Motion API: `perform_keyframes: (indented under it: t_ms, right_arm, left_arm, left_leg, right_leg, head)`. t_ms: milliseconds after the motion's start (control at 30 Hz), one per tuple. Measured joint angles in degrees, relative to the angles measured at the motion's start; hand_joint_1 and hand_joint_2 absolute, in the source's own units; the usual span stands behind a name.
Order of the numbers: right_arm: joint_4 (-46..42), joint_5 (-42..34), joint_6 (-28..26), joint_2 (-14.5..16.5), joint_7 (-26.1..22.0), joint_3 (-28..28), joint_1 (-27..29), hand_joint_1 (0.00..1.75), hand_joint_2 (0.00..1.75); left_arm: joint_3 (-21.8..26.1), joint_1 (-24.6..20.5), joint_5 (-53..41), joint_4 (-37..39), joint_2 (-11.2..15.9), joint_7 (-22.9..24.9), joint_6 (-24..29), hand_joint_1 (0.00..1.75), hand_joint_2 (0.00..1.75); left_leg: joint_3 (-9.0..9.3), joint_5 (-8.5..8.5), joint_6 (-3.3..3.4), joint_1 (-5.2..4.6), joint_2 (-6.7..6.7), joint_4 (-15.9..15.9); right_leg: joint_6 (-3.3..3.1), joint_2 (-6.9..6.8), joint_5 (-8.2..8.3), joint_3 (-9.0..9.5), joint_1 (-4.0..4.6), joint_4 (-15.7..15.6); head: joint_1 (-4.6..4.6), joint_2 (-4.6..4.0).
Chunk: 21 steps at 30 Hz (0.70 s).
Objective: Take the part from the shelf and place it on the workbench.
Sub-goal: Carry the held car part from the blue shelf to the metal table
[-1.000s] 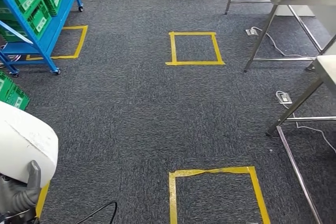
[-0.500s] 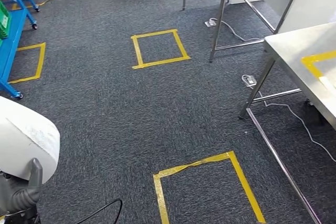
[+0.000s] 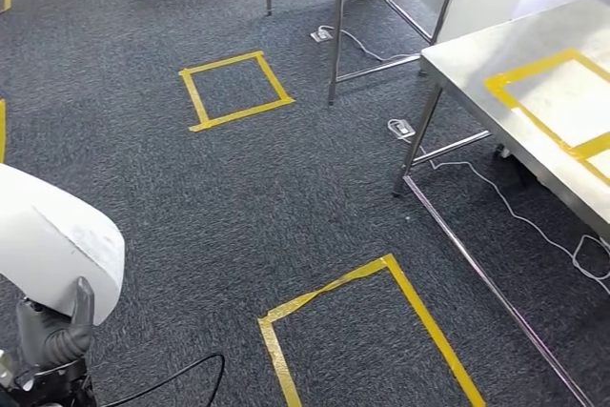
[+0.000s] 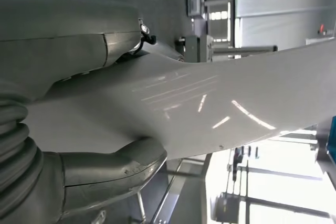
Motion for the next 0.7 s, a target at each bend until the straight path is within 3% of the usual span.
perform_keyframes:
  t_ms: [67, 100, 133, 200, 267, 333, 400, 433, 500, 567, 633, 700]
  right_arm:
    - [0.0, -0.3, 0.9, 0.0, 0.8, -0.2, -0.2, 0.00, 1.75]
    - [0.0, -0.4, 1.4, 0.0, 1.1, -0.3, -0.3, 0.00, 1.75]
    - [0.0, -0.4, 1.7, 0.0, 1.3, -0.4, -0.3, 0.00, 1.75]
    - [0.0, -0.4, 2.0, 0.0, 1.4, -0.6, -0.1, 0.00, 1.75]
    - [0.0, -0.2, 2.1, 0.0, 1.1, -0.7, -0.1, 0.00, 1.75]
    - [0.0, 0.1, 2.2, -0.1, 0.9, -0.9, -0.3, 0.00, 1.75]
    - [0.0, 0.6, 2.5, -0.1, 0.7, -1.0, -0.4, 0.00, 1.75]
    - [0.0, 0.8, 2.6, -0.1, 0.6, -1.0, -0.4, 0.00, 1.75]
    - [0.0, 1.0, 2.8, -0.1, 0.5, -1.0, -0.3, 0.00, 1.75]
    - [0.0, 1.1, 2.9, -0.2, 0.4, -1.1, -0.3, 0.00, 1.75]
    - [0.0, 1.3, 3.0, -0.3, 0.2, -1.1, -0.3, 0.00, 1.75]
    - [0.0, 1.6, 3.2, -0.3, -0.1, -1.1, 0.0, 0.00, 1.75]
  left_arm:
    - [-0.9, -0.2, -3.4, 0.0, 0.0, 0.2, 2.4, 1.75, 1.75]
    - [-1.5, -0.3, -5.3, -0.1, 0.0, 0.2, 4.0, 1.75, 1.75]
    - [-2.1, -0.4, -6.8, -0.1, -0.1, 0.2, 5.3, 1.75, 1.75]
    - [-3.3, -0.7, -7.9, -0.1, -0.1, 0.2, 6.3, 1.75, 1.75]
    - [-4.4, -0.9, -7.6, -0.1, 0.1, 0.3, 6.4, 1.75, 1.75]
    - [-5.1, -0.9, -6.8, 0.0, 0.3, 0.3, 6.6, 1.75, 1.75]
    - [-5.5, -0.8, -6.0, 0.0, 0.6, 0.1, 6.8, 1.75, 1.75]
    - [-5.7, -0.7, -5.7, 0.0, 0.8, 0.0, 6.9, 1.75, 1.75]
    - [-6.0, -0.7, -5.5, 0.0, 1.1, -0.1, 6.9, 1.75, 1.75]
    - [-6.2, -0.7, -5.5, 0.0, 1.3, -0.1, 7.1, 1.75, 1.75]
    - [-6.3, -0.7, -6.7, 0.0, 1.5, 0.0, 8.2, 1.75, 1.75]
    - [-6.5, -0.7, -8.6, 0.0, 1.5, 0.3, 10.1, 1.75, 1.75]
  left_leg:
    - [0.42, -0.37, -0.45, -0.23, 1.19, 0.1]
    - [0.55, -0.51, -0.69, -0.34, 1.74, 0.1]
    - [0.63, -0.58, -0.96, -0.42, 2.25, 0.1]
    - [0.80, -0.76, -1.59, -0.29, 2.90, 0.0]
    - [0.08, -2.25, -2.28, -0.07, 0.95, 2.0]
    - [-3.17, -5.70, -2.70, 0.09, -1.87, 8.7]
    - [-6.94, -7.96, -2.89, 0.15, -2.71, 15.6]
    - [-7.71, -7.50, -2.94, 0.17, -2.81, 16.5]
    - [-6.09, -3.68, -3.04, 0.35, -3.45, 12.0]
    - [-2.83, -0.22, -3.22, 0.92, -6.03, 4.5]
    - [-1.35, 0.44, -2.84, 1.16, -7.70, 1.0]
    - [-1.27, 0.46, -1.86, 0.99, -6.77, 0.8]
  right_leg:
    - [-0.50, -2.31, 2.28, 4.00, 0.50, -7.1]
    - [-0.77, -2.94, 2.61, 4.89, 0.72, -8.8]
    - [-1.05, -2.88, 2.51, 5.01, 0.94, -9.2]
    - [-1.68, -1.51, 2.80, 4.89, 0.86, -9.5]
    - [-2.27, -0.25, 3.10, 5.02, 0.53, -9.9]
    - [-2.61, 1.12, 3.24, 5.05, 0.27, -10.0]
    - [-2.73, 2.65, 3.25, 5.05, 0.19, -10.0]
    - [-2.70, 3.44, 3.25, 5.07, 0.14, -10.0]
    - [-2.42, 5.08, 3.29, 5.16, -0.14, -10.0]
    - [-1.76, 6.74, 3.25, 4.91, -0.28, -9.6]
    - [-0.94, 8.07, 3.33, 4.31, -0.34, -9.4]
    - [-0.18, 8.71, 3.58, 3.79, -0.58, -9.6]
  head:
    - [-0.04, 0.00]
    - [-0.07, 0.00]
    - [-0.10, 0.00]
    - [-0.08, 0.00]
    - [-0.22, 0.00]
    - [-0.49, 0.00]
    - [-0.57, 0.00]
    - [-0.55, 0.00]
    - [-0.56, 0.00]
    - [-0.62, 0.00]
    - [-0.71, 0.00]
    - [-0.72, 0.00]
